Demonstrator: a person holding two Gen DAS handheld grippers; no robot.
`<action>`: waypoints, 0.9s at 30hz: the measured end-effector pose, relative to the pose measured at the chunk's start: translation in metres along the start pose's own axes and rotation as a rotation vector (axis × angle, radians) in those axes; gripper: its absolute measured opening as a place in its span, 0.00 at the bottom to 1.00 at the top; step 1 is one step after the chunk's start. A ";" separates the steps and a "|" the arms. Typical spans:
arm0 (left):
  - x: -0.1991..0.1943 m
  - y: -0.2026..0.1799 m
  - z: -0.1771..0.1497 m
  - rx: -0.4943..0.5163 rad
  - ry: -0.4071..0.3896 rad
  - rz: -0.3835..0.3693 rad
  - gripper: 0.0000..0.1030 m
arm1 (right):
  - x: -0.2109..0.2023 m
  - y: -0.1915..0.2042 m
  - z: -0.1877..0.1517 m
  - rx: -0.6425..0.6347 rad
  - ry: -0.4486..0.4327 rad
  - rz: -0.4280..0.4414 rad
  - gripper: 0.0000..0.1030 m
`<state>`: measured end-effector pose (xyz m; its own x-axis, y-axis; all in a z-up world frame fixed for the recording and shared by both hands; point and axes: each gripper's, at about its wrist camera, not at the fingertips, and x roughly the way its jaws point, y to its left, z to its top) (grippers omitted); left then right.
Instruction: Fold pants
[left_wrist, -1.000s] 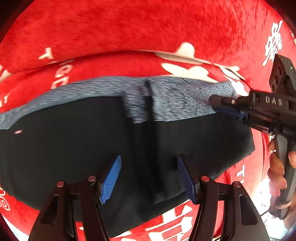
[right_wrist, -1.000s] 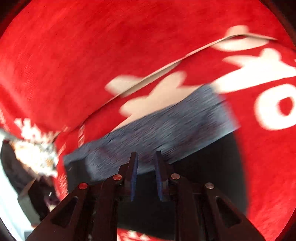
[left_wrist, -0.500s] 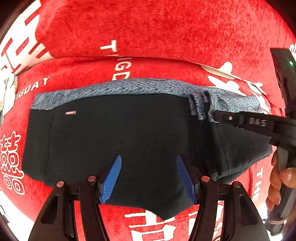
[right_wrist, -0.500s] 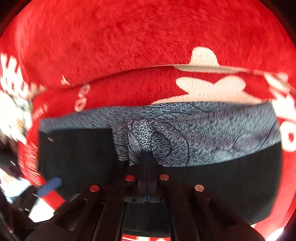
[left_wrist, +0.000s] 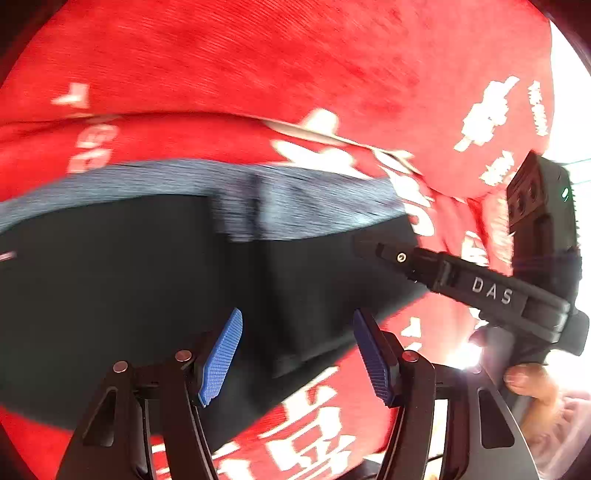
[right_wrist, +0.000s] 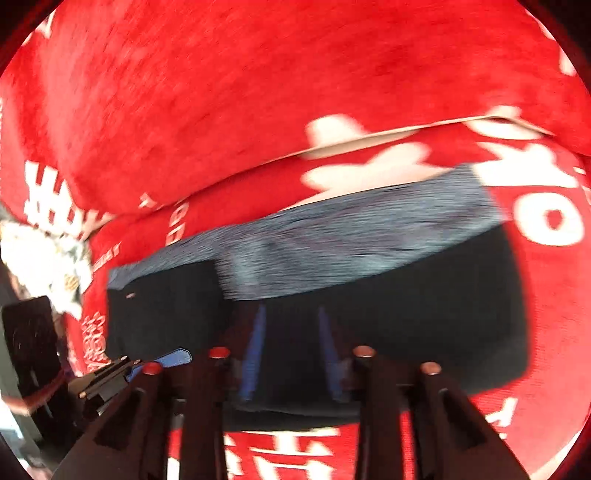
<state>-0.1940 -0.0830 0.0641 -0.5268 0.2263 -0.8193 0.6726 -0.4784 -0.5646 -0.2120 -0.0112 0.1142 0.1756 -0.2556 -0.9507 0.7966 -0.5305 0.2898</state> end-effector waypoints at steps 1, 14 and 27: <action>0.009 -0.001 0.002 -0.002 0.023 -0.048 0.62 | -0.004 -0.010 -0.001 0.023 -0.004 -0.004 0.45; 0.026 -0.001 0.008 -0.035 0.079 -0.069 0.62 | 0.008 -0.054 -0.018 0.191 0.015 0.120 0.45; 0.042 -0.018 0.013 -0.011 0.090 -0.049 0.43 | 0.007 -0.068 -0.023 0.230 0.010 0.177 0.45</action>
<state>-0.2350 -0.0756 0.0412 -0.5105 0.3244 -0.7964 0.6535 -0.4555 -0.6045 -0.2516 0.0417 0.0851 0.3069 -0.3529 -0.8839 0.6013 -0.6480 0.4675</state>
